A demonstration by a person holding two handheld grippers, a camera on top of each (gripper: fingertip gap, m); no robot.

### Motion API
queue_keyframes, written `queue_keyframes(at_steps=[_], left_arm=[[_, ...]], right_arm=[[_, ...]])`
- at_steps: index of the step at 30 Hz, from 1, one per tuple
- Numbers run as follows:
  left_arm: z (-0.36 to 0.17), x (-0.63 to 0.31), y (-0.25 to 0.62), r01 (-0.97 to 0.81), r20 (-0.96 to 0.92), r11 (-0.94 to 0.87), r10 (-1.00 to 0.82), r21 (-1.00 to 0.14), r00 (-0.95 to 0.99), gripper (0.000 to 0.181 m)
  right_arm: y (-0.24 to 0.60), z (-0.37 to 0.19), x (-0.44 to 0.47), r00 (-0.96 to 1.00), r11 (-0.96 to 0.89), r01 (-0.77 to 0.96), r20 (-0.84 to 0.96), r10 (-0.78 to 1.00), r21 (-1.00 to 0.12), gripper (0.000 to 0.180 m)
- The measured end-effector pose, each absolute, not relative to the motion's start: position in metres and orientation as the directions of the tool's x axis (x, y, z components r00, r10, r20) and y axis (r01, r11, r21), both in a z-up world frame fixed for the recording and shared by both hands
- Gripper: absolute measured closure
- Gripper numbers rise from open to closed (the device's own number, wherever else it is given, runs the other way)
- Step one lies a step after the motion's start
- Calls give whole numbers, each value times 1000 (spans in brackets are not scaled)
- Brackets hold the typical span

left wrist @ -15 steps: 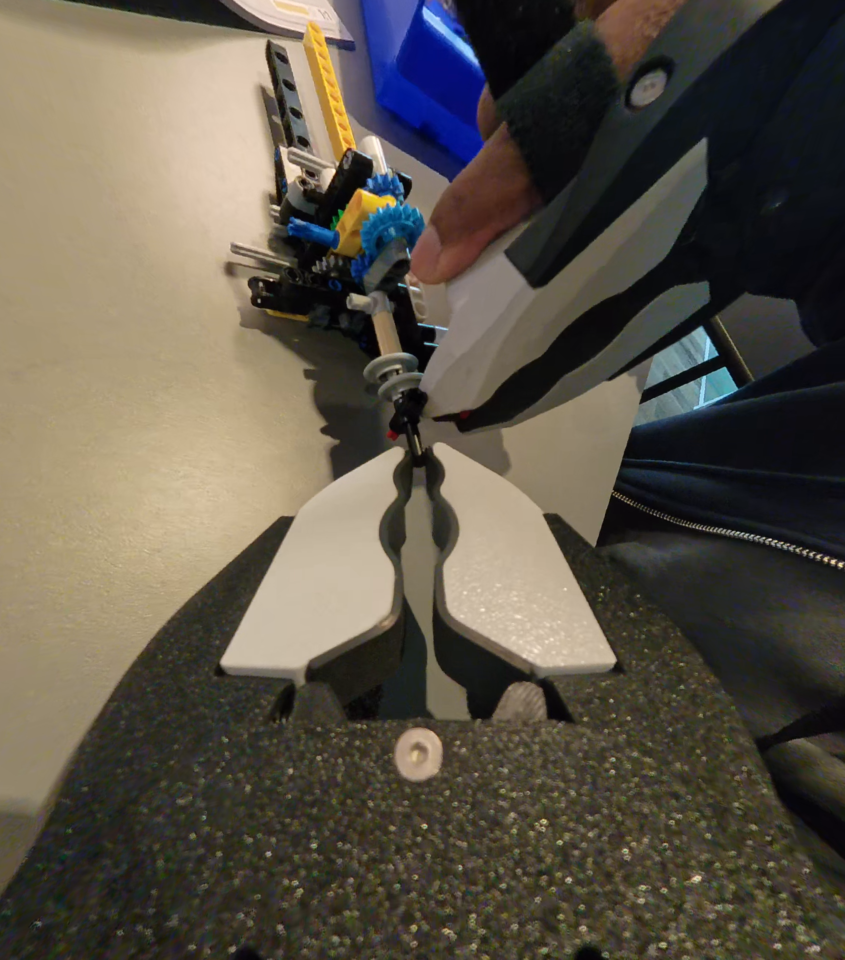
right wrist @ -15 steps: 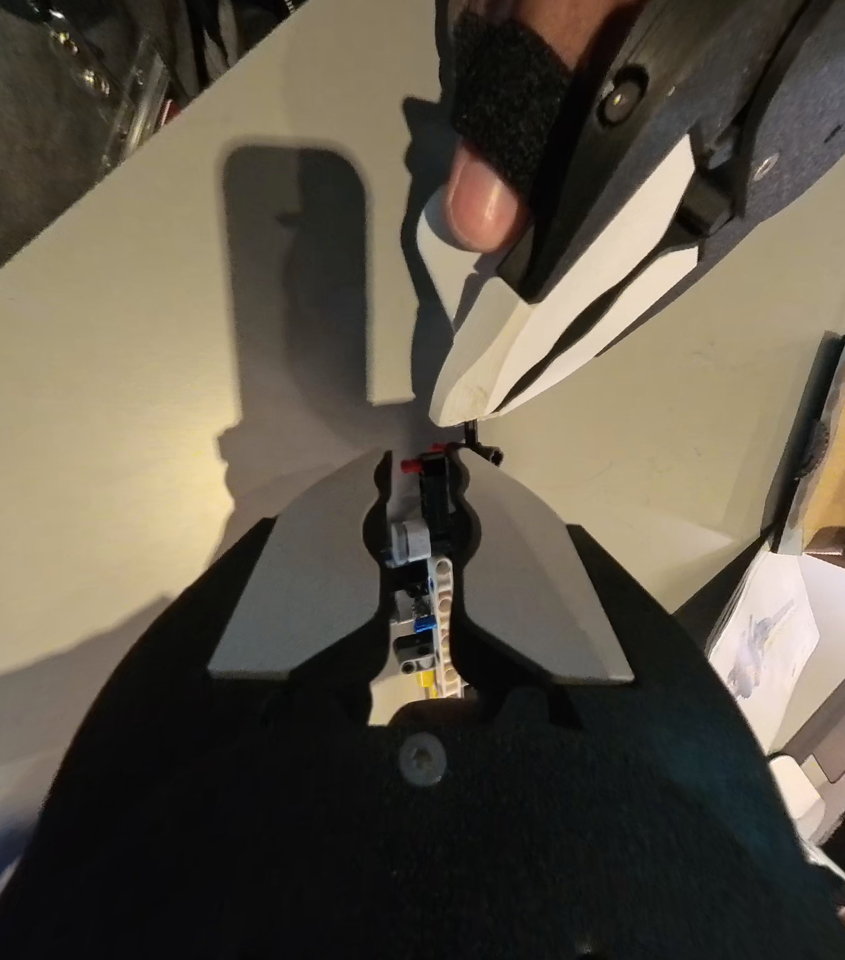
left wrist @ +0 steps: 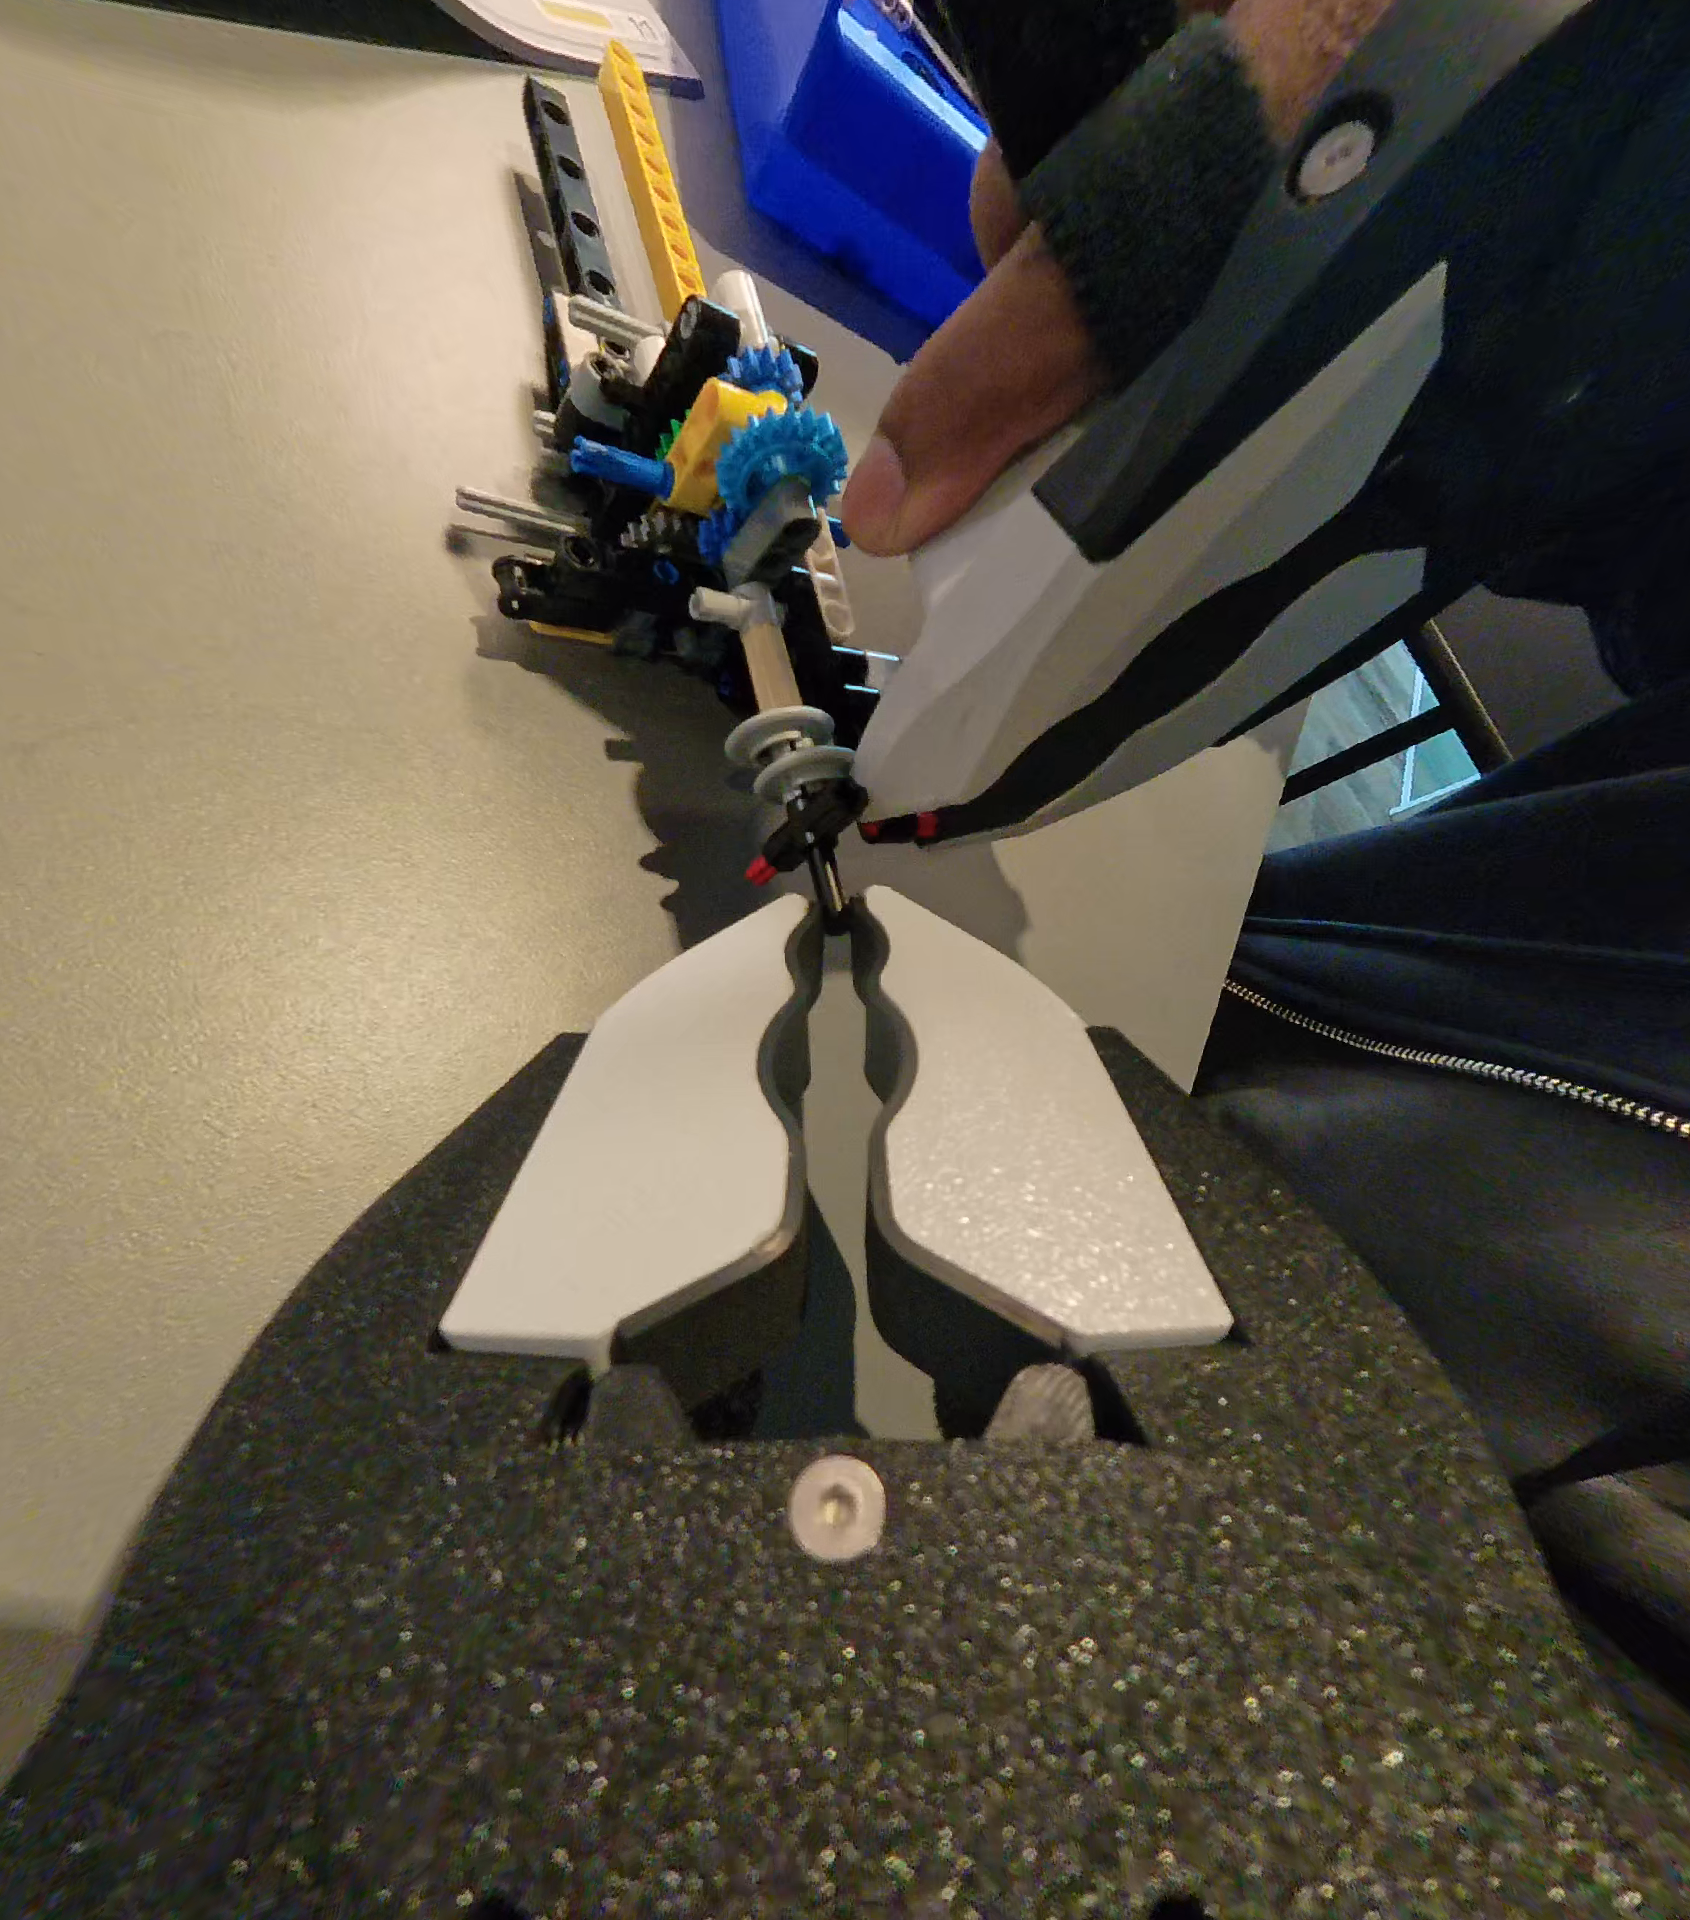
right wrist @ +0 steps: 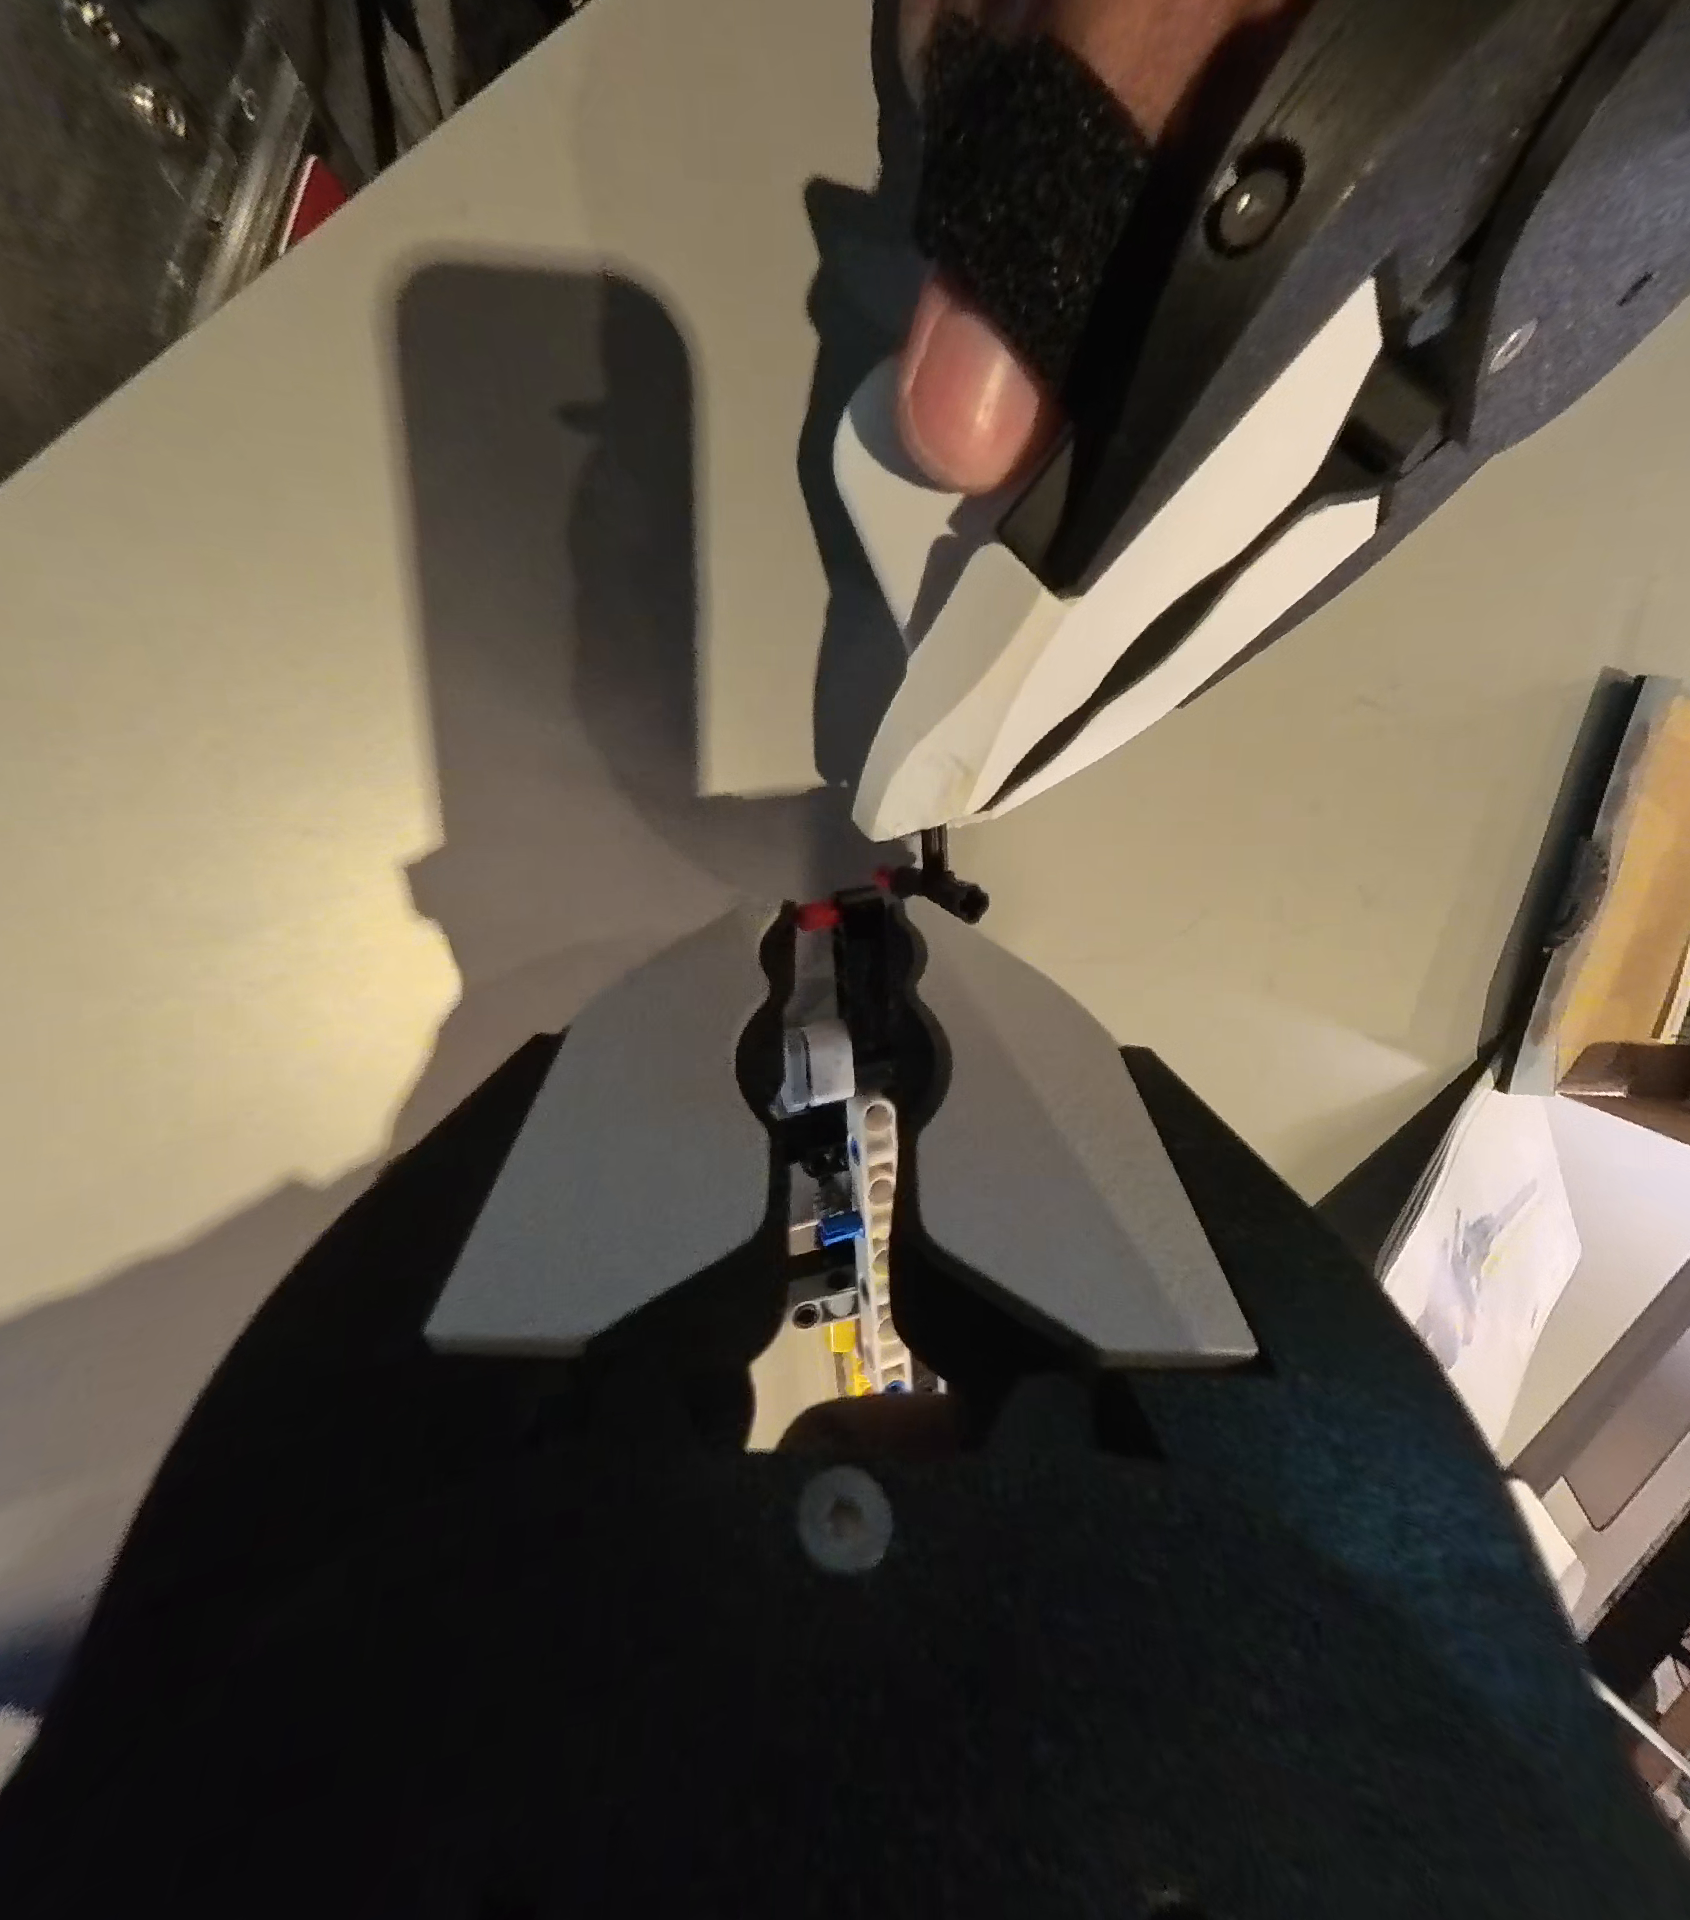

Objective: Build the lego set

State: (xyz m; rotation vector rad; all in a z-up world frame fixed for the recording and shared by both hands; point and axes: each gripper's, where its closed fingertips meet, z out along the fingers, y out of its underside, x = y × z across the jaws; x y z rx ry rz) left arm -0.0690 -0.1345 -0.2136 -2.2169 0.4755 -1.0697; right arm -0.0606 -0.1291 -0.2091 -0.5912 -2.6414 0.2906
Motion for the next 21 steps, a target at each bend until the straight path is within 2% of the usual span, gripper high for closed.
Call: queue_keyframes(at_steps=[21], left_arm=[[-213,-70,-135,-46,570,-741,-553,-670,608,176]], right_arm=[[-131,-210,-60,-835,889,353,331,440,-292,165]])
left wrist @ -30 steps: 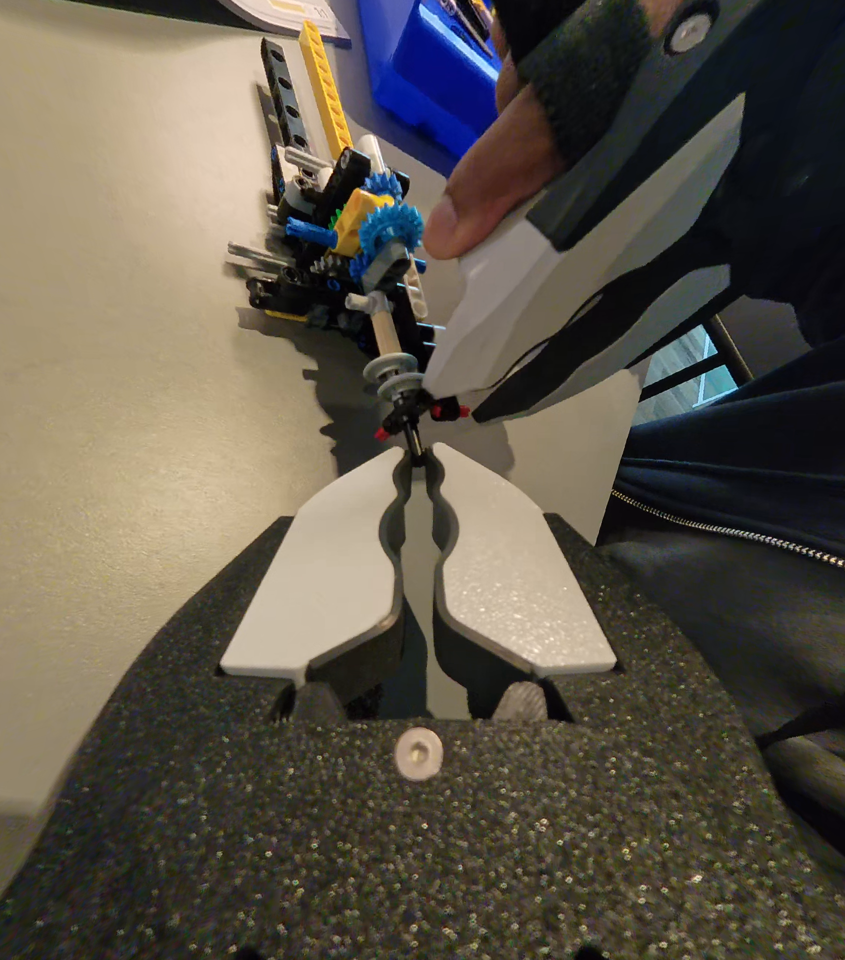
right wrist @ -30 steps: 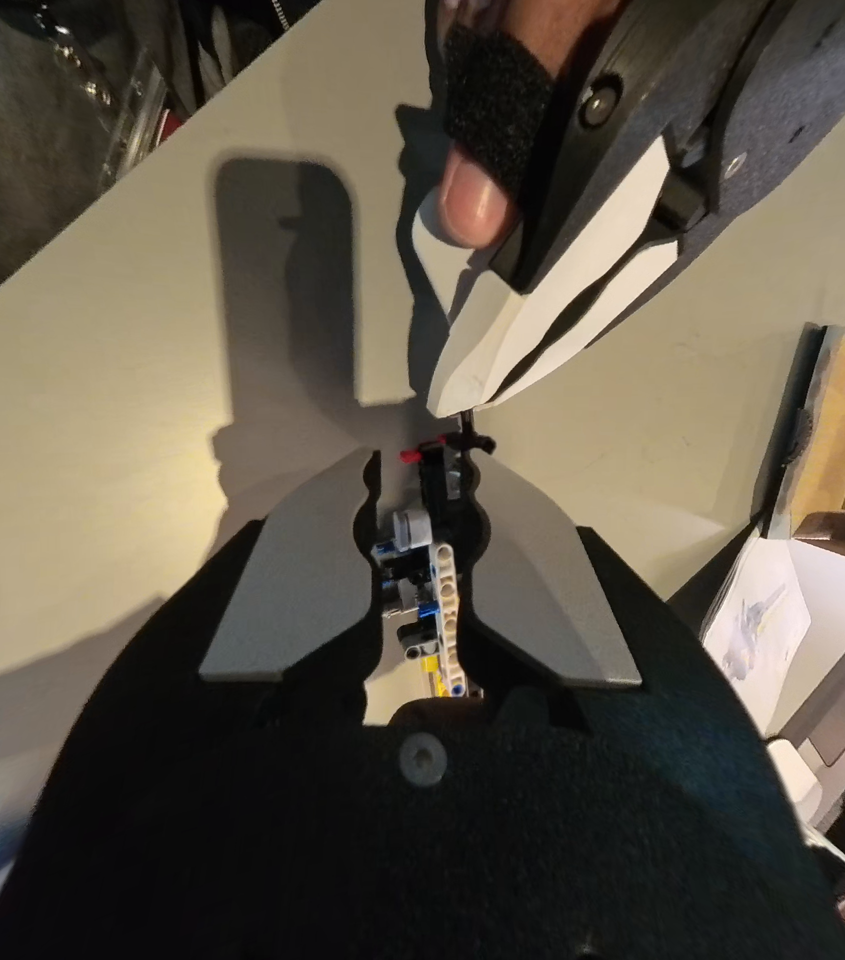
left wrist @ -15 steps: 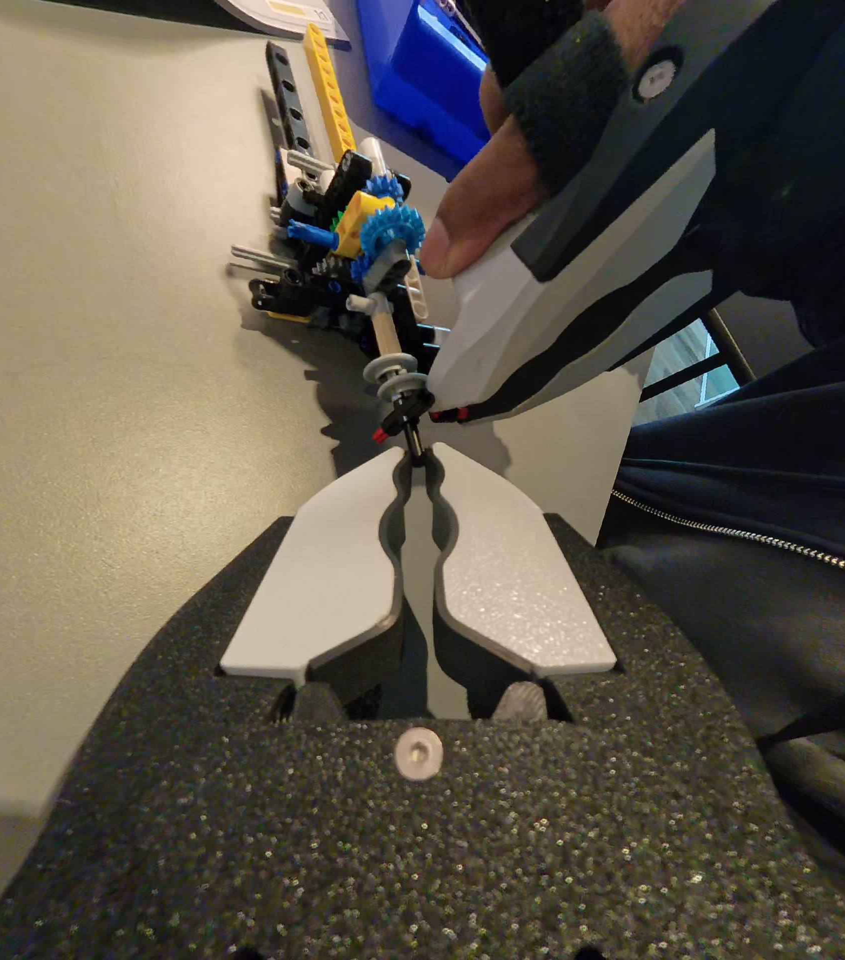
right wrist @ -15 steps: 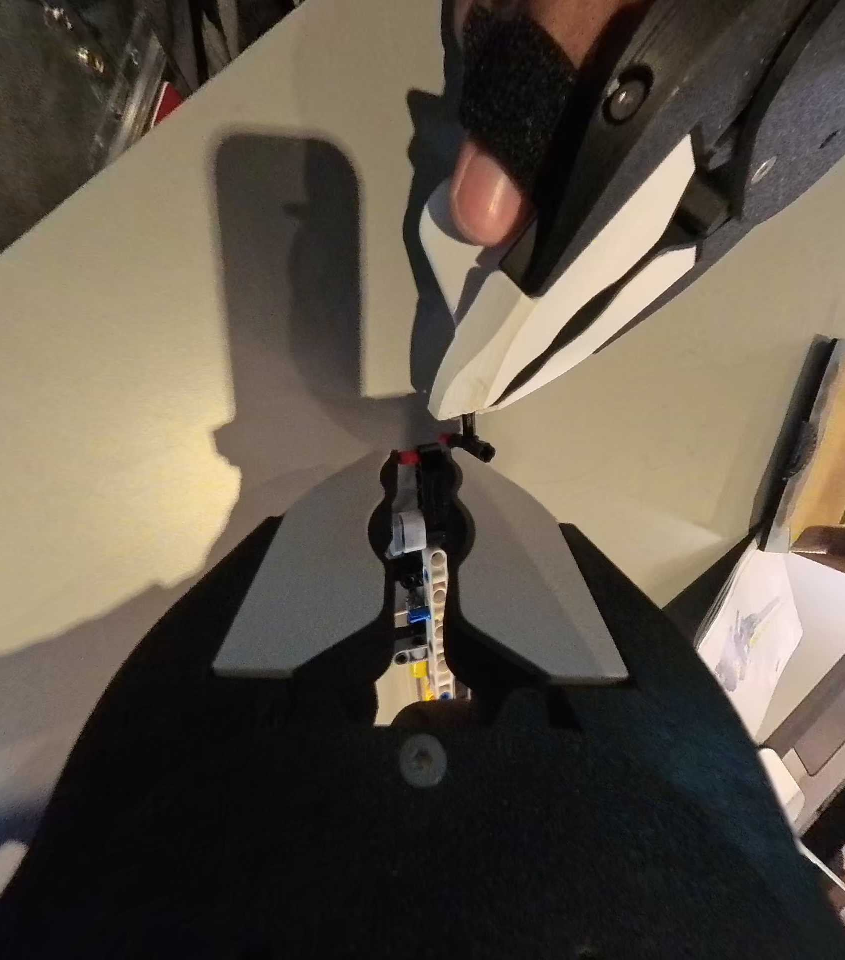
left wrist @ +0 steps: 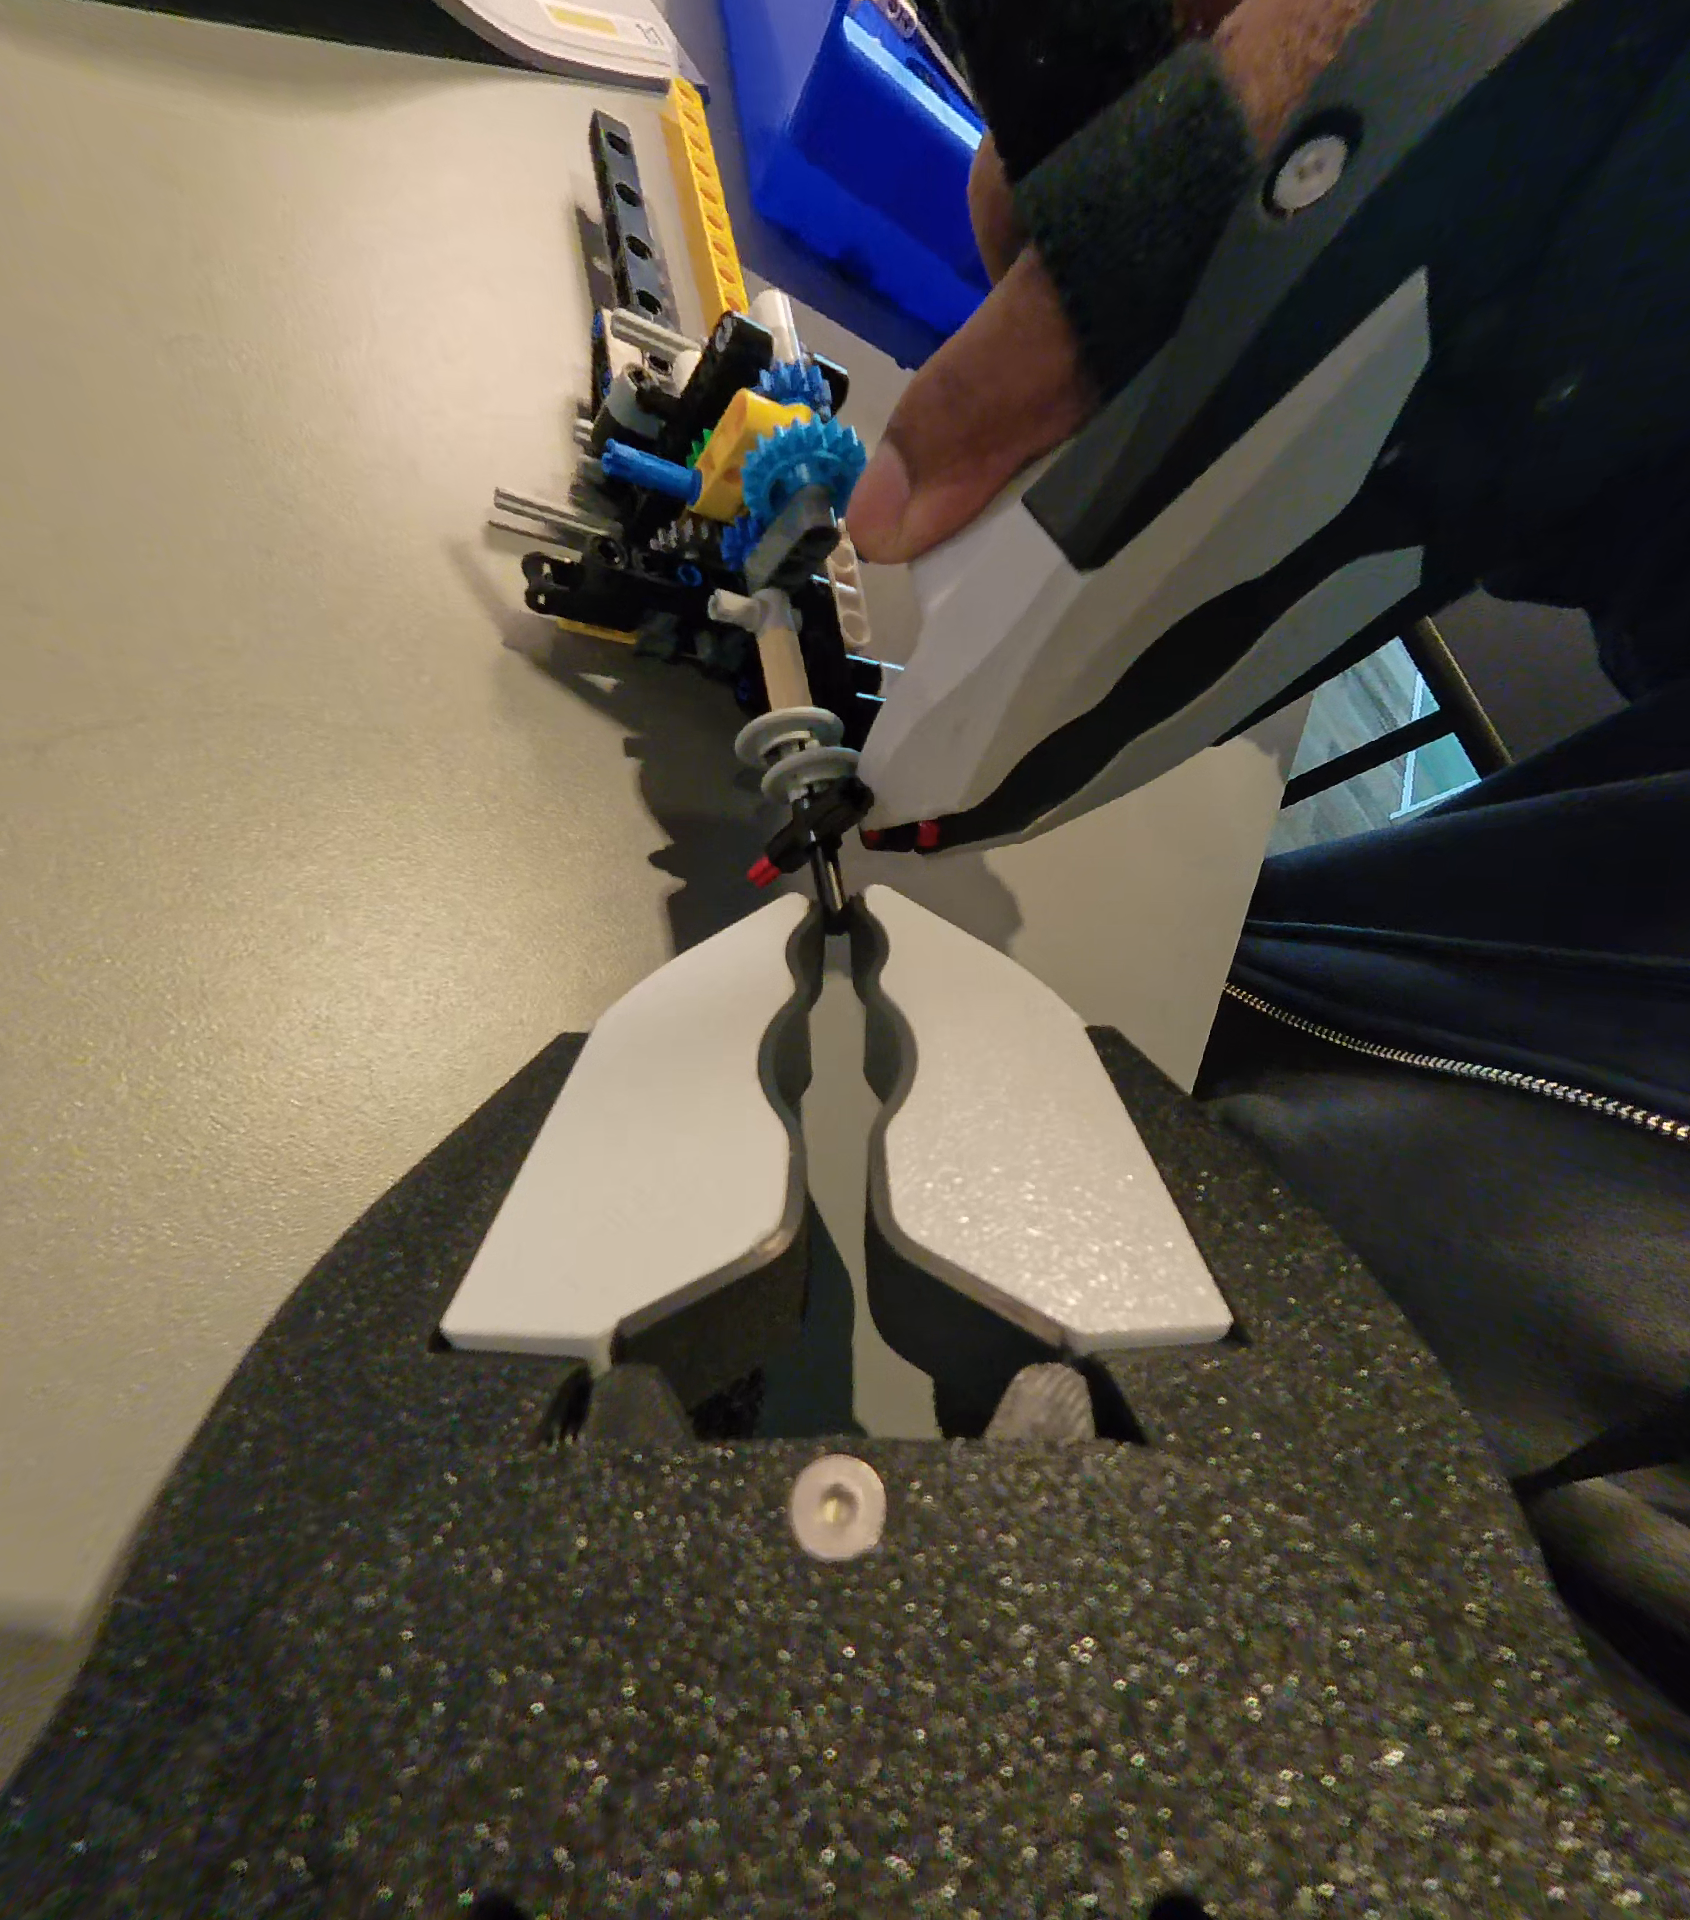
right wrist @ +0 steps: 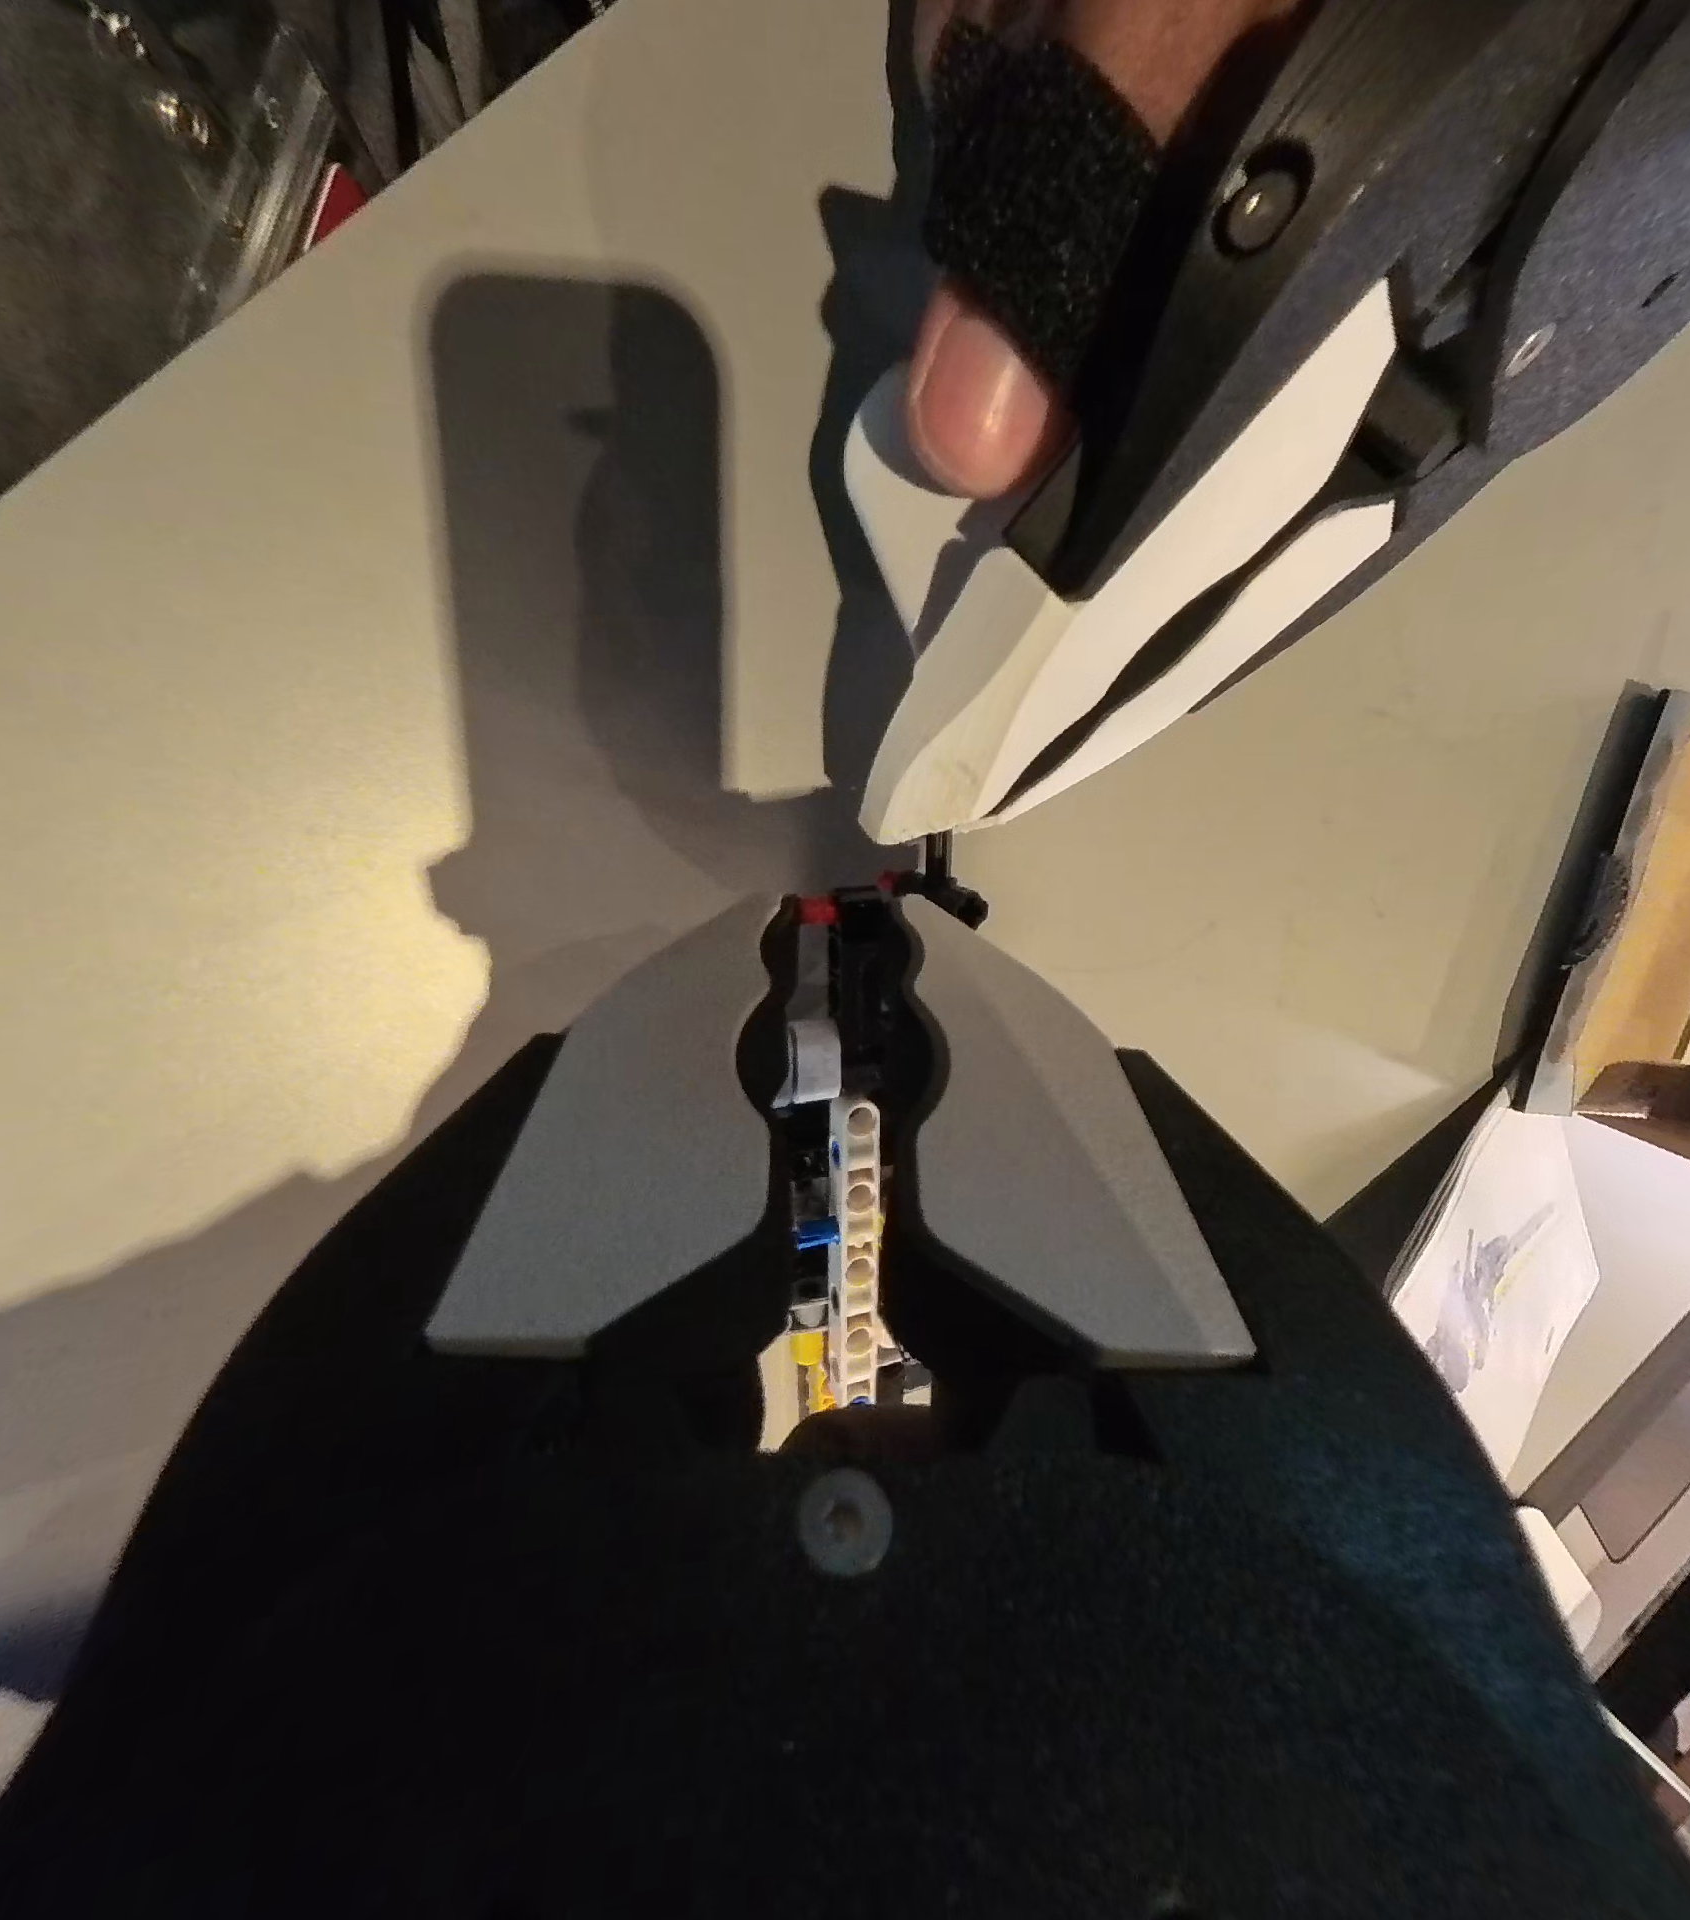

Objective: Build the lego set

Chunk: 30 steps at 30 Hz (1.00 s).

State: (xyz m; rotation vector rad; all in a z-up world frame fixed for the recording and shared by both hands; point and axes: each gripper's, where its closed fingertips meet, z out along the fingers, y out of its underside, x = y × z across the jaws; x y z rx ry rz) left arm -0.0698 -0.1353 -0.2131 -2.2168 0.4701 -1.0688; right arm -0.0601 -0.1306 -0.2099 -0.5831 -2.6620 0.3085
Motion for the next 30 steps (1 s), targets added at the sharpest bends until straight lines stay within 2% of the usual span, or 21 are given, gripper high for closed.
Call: queue_keyframes(at_steps=[30], left_arm=[[-215,-70,-136,-50,568,-746,-547,-664,614,177]], right_arm=[[-131,-210,-60,-830,888,351,341,442,-297,166]])
